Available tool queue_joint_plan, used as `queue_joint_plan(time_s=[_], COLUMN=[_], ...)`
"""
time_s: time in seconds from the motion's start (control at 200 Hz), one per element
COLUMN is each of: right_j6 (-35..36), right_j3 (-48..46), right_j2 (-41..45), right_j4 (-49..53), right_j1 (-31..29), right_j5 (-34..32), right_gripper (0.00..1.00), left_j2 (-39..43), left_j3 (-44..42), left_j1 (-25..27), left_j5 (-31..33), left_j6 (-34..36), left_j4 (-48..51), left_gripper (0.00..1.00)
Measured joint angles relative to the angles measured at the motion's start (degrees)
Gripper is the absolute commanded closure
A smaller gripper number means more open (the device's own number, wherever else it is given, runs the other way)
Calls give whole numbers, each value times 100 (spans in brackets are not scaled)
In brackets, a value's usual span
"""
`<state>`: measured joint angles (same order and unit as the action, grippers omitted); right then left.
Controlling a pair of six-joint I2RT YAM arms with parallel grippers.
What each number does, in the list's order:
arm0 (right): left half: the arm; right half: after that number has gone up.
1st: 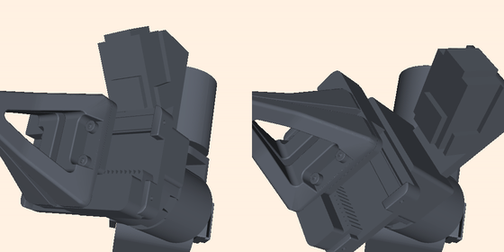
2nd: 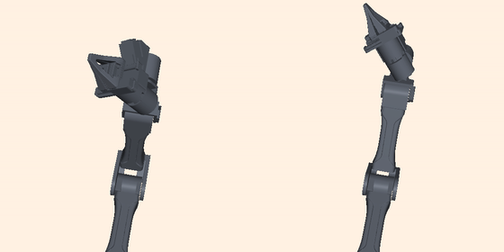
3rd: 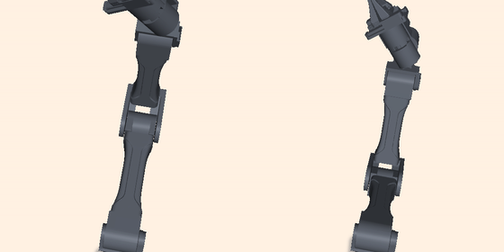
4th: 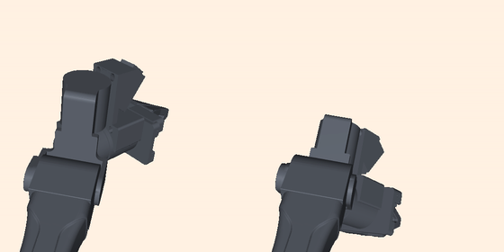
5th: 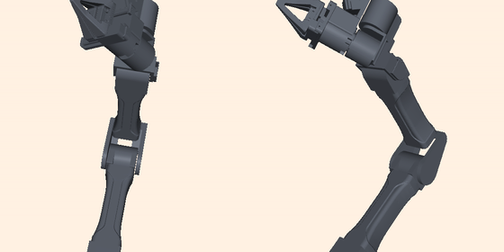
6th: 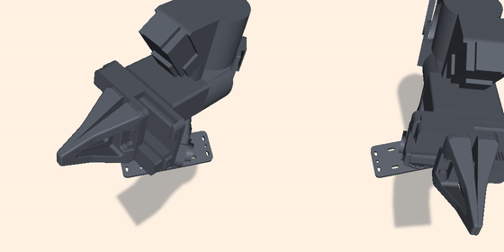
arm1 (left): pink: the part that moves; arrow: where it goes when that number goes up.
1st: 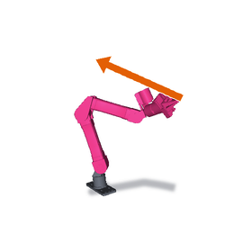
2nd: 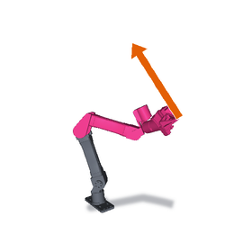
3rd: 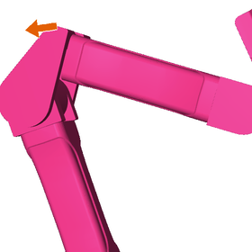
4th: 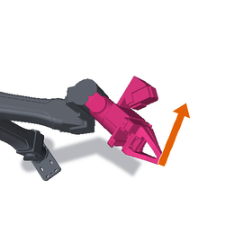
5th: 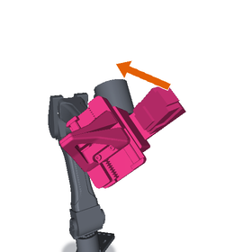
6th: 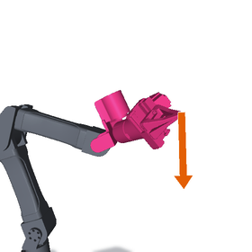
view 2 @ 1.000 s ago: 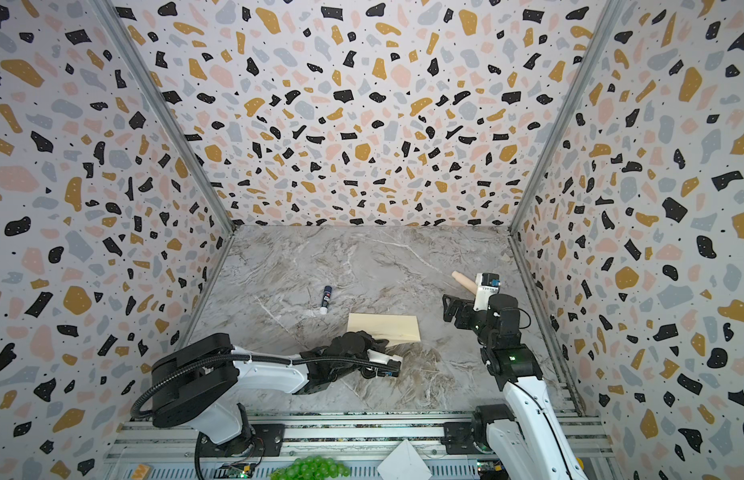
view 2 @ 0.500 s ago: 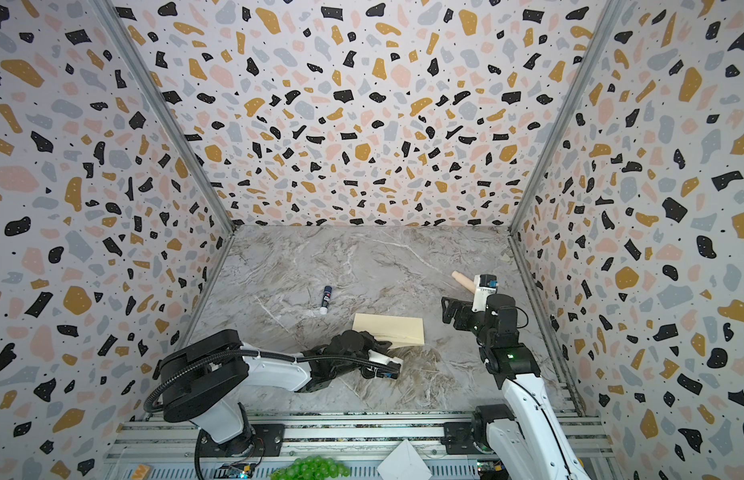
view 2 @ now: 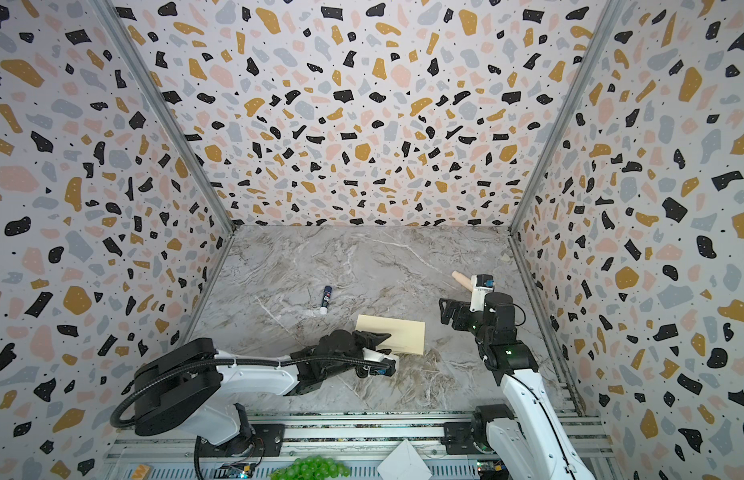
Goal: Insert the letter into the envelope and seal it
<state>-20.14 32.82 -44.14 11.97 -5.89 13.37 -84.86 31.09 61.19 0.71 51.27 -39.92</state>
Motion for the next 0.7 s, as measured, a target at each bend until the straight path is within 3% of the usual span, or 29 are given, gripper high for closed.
queue_joint_plan(time_s=[0.07,0.22,0.415,0.561,0.701], right_j6=[22,98,114,87,24], right_j3=[0,0,0,0,-61], right_j2=[-7,-7,-4,-4,-4], right_j4=[-4,-31,-94,-111,-240], right_j1=[0,0,0,0,0], right_j5=[46,175,341,520,649], right_gripper=[1,1,1,1,1], left_j2=[409,1213,1744,1827,1648], left_j3=[-39,306,1628,2085,2072], left_j1=[0,-2,-177,-820,-1515], left_j5=[186,1252,2614,3008,2924], left_j6=[-361,-1593,-3591,-5056,-6011], left_j4=[-140,168,2020,3250,4116], left_gripper=[0,0,0,0,0])
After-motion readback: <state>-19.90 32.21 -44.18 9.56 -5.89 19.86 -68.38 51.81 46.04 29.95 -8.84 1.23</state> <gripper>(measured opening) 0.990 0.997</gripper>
